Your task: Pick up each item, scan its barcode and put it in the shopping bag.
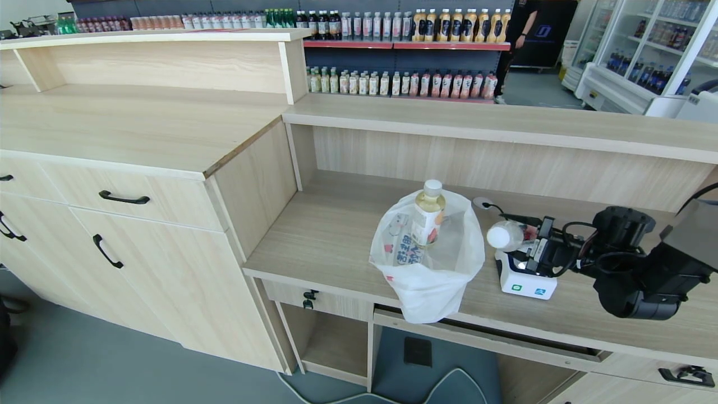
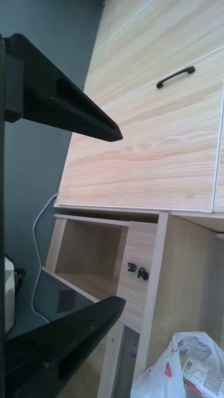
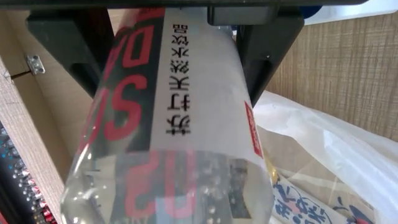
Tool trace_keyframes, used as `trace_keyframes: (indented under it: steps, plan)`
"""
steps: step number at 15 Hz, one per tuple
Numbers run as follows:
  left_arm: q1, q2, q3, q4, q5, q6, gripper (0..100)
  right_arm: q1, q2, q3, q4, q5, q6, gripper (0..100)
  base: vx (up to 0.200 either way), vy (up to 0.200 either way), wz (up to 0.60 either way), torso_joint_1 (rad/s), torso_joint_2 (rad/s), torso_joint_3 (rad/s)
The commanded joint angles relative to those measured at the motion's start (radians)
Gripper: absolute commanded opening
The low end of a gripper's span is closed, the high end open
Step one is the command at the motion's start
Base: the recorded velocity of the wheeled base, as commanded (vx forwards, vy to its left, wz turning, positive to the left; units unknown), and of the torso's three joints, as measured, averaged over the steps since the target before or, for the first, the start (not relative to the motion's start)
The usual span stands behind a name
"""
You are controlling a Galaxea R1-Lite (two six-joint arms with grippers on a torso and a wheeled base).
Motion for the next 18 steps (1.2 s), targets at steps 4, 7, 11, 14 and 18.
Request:
trace_keyframes:
  steps: [4, 7, 11, 14, 18]
  plan:
    - [0.001, 0.0, 0.0, 0.0, 0.001, 0.0, 100, 0.003, 0.009, -0.014, -0.001, 0.0, 0.003, 0, 0.0, 0.0, 0.0, 0.0, 0.0, 0.0]
    - [0.001, 0.0, 0.0, 0.0, 0.001, 0.0, 100, 0.007, 0.005, -0.014, -0.001, 0.0, 0.004, 0, 0.0, 0.0, 0.0, 0.0, 0.0, 0.0]
    - [0.002, 0.0, 0.0, 0.0, 0.001, 0.0, 100, 0.007, -0.001, -0.014, -0.016, 0.0, 0.009, 0, 0.0, 0.0, 0.0, 0.0, 0.0, 0.0]
    - [0.001, 0.0, 0.0, 0.0, 0.001, 0.0, 100, 0.015, 0.002, -0.022, -0.027, 0.0, 0.009, 0, 0.0, 0.0, 0.0, 0.0, 0.0, 0.0]
    - [0.001, 0.0, 0.0, 0.0, 0.001, 0.0, 100, 0.034, 0.016, -0.04, -0.044, 0.0, 0.007, 0, 0.0, 0.0, 0.0, 0.0, 0.0, 0.0]
